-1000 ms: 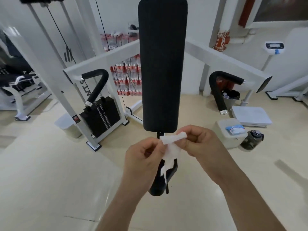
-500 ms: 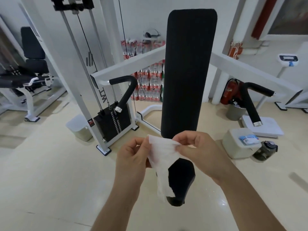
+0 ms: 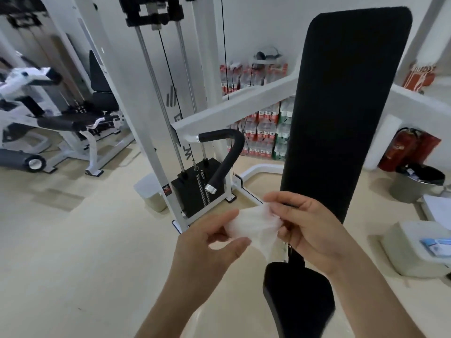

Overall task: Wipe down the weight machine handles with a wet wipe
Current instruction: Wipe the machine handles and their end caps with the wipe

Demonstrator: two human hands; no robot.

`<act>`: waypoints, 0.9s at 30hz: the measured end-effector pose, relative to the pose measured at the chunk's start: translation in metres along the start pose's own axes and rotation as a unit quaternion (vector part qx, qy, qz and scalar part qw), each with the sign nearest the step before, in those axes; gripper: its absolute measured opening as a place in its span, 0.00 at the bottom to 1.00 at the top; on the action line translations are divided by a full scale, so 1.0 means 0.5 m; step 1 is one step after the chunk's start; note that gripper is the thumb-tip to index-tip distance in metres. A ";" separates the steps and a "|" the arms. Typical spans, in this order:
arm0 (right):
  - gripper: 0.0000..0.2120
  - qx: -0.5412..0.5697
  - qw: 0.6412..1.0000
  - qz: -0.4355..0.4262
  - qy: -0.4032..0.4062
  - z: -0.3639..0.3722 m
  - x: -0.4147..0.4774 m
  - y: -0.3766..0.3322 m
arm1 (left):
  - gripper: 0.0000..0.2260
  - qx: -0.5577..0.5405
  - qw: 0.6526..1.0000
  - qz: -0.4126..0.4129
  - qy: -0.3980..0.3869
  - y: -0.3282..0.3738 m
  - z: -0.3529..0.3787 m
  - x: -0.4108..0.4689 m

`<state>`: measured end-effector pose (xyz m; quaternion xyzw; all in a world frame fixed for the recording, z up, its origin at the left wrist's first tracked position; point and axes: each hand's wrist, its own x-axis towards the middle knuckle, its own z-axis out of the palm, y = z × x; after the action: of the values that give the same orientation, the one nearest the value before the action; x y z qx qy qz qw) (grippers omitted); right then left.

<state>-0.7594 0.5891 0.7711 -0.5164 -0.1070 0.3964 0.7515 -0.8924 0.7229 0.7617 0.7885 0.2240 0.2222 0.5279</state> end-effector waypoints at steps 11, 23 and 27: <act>0.04 -0.521 0.848 -0.095 0.030 0.005 0.196 0.000 | 0.07 -0.007 0.998 -0.047 0.035 -0.066 -0.035 0.180; 0.06 0.065 0.988 0.065 0.125 0.135 0.294 0.076 | 0.08 -0.141 0.979 -0.137 -0.049 -0.175 -0.145 0.300; 0.07 0.067 0.964 0.006 0.255 0.183 0.303 0.126 | 0.09 -0.089 0.977 -0.122 -0.148 -0.193 -0.157 0.308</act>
<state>-0.7421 0.7689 0.7197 -0.5495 0.1187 0.2625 0.7843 -0.8265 0.9039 0.7164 0.7294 0.2169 0.0559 0.6463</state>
